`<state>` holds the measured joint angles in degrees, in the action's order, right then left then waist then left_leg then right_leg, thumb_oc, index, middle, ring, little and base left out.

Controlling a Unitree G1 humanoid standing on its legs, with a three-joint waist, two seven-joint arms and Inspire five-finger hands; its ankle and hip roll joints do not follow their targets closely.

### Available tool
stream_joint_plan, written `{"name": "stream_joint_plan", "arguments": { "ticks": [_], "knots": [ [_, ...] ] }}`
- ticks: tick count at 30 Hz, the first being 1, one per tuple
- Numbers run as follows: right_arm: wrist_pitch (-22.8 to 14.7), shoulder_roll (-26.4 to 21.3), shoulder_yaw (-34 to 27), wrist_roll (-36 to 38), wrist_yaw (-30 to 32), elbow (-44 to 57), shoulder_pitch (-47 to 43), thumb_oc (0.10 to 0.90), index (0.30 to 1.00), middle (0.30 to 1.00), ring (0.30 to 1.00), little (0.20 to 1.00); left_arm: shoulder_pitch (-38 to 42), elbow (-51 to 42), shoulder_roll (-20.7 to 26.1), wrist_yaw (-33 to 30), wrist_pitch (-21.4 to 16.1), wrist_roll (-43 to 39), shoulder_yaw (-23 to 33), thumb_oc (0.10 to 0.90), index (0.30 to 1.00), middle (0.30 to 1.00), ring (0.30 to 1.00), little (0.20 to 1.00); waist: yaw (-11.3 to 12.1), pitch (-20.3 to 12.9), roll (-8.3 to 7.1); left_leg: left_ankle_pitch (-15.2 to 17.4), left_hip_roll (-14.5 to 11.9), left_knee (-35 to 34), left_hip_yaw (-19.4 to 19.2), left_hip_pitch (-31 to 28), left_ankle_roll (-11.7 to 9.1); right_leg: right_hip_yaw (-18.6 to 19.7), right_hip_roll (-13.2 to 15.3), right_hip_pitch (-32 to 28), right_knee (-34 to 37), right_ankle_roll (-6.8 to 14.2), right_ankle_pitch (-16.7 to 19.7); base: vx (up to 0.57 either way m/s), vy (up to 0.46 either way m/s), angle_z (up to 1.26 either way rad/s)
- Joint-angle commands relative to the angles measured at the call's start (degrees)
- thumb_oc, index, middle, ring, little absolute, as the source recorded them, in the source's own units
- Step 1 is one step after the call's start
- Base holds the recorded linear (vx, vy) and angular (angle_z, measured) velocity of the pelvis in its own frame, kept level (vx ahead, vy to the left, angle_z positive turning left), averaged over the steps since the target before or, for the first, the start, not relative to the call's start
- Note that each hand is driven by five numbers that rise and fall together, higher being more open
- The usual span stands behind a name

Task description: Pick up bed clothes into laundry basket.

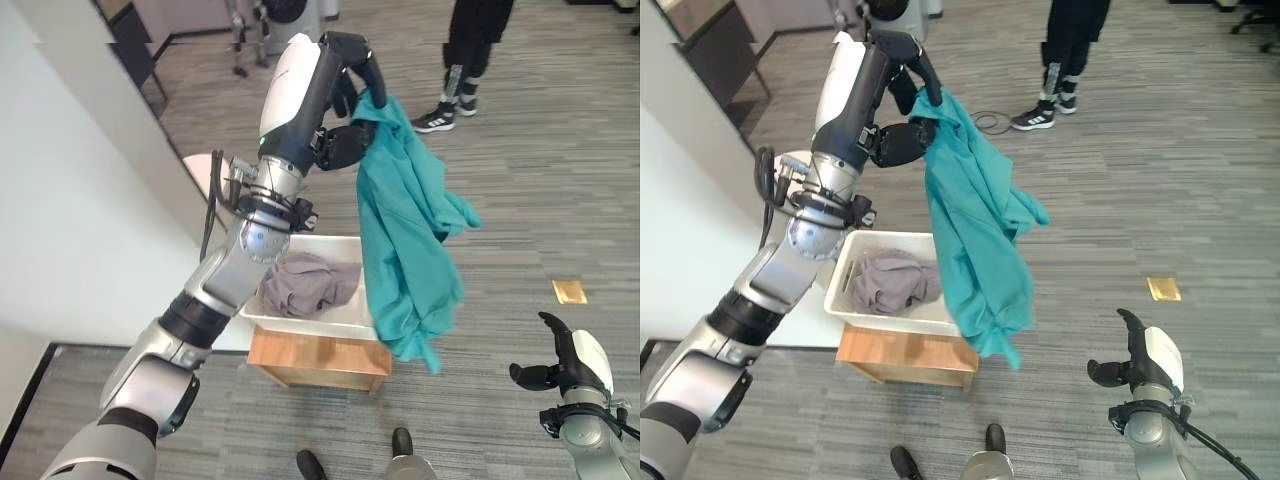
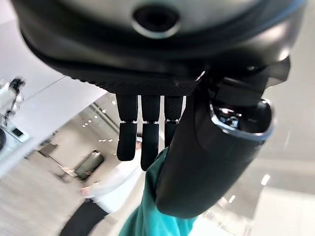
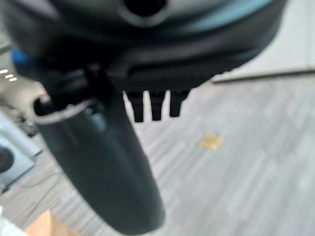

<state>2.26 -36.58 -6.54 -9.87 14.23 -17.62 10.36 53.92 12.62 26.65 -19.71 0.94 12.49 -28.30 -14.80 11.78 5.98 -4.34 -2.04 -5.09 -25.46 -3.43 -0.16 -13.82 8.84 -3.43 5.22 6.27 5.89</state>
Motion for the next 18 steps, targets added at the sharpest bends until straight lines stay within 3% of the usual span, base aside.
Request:
{"name": "stream_joint_plan", "arguments": {
  "ticks": [1, 9, 18],
  "knots": [
    [-5.24, -5.76, -4.26, 3.42, 0.9, 1.97, -1.83, 0.8, 0.9, 0.9, 0.9, 0.9, 15.26, 9.88, 2.63, -3.8, 1.01, 3.81, 0.19, 0.4, 0.3, 0.3, 0.3, 0.3, -0.17, -5.33, -3.32, 7.09, -2.86, 0.09, -0.13, -3.9, -3.91, -0.9, 3.03, -1.11, -0.22, 6.85, -2.76, 0.02, 0.008, -0.21],
    [-6.04, -4.8, -4.8, 4.62, -0.2, 1.67, 0.13, 0.8, 0.9, 0.9, 0.9, 0.9, 22.35, 15.56, 8.82, -3.04, 3.38, 7.69, -2.79, 0.4, 0.3, 0.3, 0.3, 0.3, -1.02, -5.33, -3.15, 7.24, -3.03, 0.09, -1.94, -3.79, -4.2, -0.01, 2.69, 0.25, -0.22, 7.37, -1.69, 0.03, 0.007, -0.15],
    [-6.14, -3.96, -6.0, 5.2, -1.41, 1.84, 4.12, 0.8, 0.9, 0.9, 0.9, 0.9, 26.68, 9.76, 11.42, -3.08, 2.92, 6.31, -2.61, 0.4, 0.3, 0.3, 0.3, 0.3, 0.17, -4.96, -3.31, 7.47, -2.88, 0.09, -1.58, -4.52, -4.37, -1.95, 2.84, -1.44, -0.23, 7.43, -1.47, 0.01, 0.002, -0.05]
  ]
}}
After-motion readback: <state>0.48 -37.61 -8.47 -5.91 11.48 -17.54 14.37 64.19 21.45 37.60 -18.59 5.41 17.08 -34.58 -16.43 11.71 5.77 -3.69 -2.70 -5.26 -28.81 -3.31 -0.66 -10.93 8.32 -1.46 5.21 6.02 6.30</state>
